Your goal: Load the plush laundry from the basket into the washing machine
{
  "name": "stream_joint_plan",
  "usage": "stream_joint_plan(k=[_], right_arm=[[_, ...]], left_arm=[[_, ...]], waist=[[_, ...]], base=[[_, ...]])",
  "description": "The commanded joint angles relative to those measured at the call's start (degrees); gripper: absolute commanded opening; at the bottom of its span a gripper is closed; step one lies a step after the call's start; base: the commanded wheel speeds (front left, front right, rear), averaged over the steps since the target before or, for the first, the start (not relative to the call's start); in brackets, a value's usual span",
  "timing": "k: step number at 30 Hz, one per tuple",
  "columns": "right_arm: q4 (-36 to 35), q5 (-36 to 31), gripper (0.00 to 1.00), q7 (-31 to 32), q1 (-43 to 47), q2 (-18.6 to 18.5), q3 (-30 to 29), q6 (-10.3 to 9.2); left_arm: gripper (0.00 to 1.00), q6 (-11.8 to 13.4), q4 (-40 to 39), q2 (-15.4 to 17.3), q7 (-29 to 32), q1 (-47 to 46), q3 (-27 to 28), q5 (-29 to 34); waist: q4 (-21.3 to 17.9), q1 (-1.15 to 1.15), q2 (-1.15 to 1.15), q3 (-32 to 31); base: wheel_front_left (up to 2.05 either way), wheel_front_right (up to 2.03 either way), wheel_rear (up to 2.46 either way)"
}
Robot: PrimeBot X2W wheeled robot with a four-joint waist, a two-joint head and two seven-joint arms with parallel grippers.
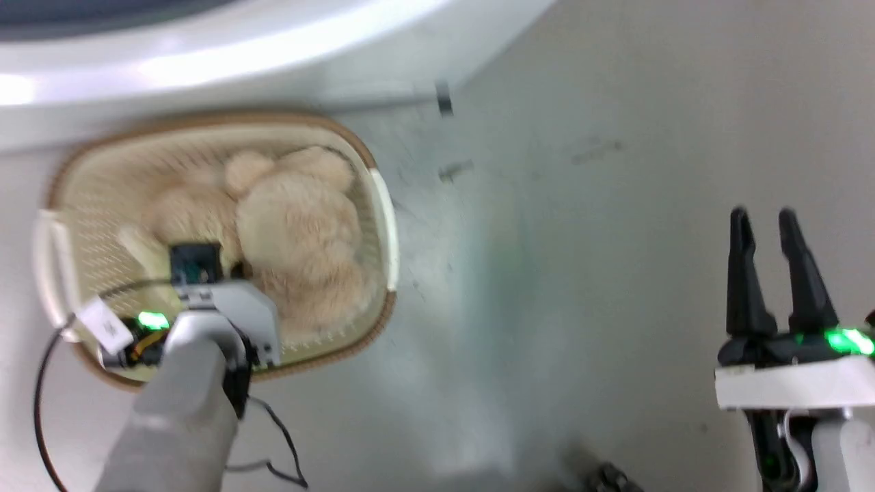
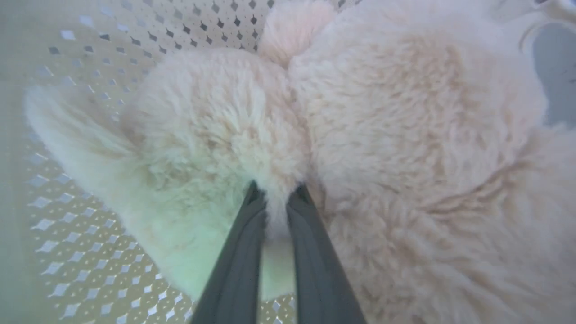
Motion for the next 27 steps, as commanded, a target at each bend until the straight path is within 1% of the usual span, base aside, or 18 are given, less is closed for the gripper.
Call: stream_joint_plan(k=[1, 3, 5, 10, 14, 21, 27], right_arm=[[0.3, -0.8, 1.00, -0.2, 0.9, -0.4, -0.4, 0.05], [0.7, -2.2, 1.00, -0.2, 2.6, -0.8, -0.7, 0.05], [1.0, -3.0, 1.00, -0.2, 4.2, -0.8, -1.3, 0.05], [1.5, -4.9, 1.00, -0.2, 8.4, -0.6, -1.9, 0.05], [1.4, -6.1, 1.00, -0.2, 11.1, -0.4, -2.4, 0.05], [1.3, -7.8, 1.00, -0.2, 14.0, 0.1, -2.1, 0.05], [1.1, -8.6, 1.00, -0.2, 15.8, 0.3, -2.1, 0.05]], left_arm=[[0.00, -0.3, -0.9, 0.0, -0.6, 1.1, 0.3, -0.3], [0.00, -0.4, -3.6, -0.4, -1.0, 3.4, 0.5, -0.3], [0.00, 0.2, -9.1, -0.7, -1.1, 6.4, 1.2, 0.1], [0.00, 0.1, -21.3, -1.1, -1.1, 17.4, 3.2, 1.5], [0.00, 0.1, -29.4, -1.9, -1.1, 24.9, 4.2, 3.1], [0.00, 0.8, -44.1, -3.1, -1.1, 36.3, 7.0, 6.3], [0.00, -0.4, -53.5, -3.3, -1.1, 40.9, 9.0, 9.1]], waist=[[3.2, 0.00, 0.00, -6.9], [4.4, 0.00, 0.00, -10.0], [5.7, 0.00, 0.00, -13.0], [8.3, 0.00, 0.00, -21.5], [9.7, 0.00, 0.00, -26.4], [10.8, 0.00, 0.00, -31.6], [11.7, 0.00, 0.00, -34.3]], base=[[0.00, 0.00, 0.00], [0.00, 0.00, 0.00], [0.00, 0.00, 0.00], [0.00, 0.00, 0.00], [0.00, 0.00, 0.00], [0.00, 0.00, 0.00], [0.00, 0.00, 0.00]])
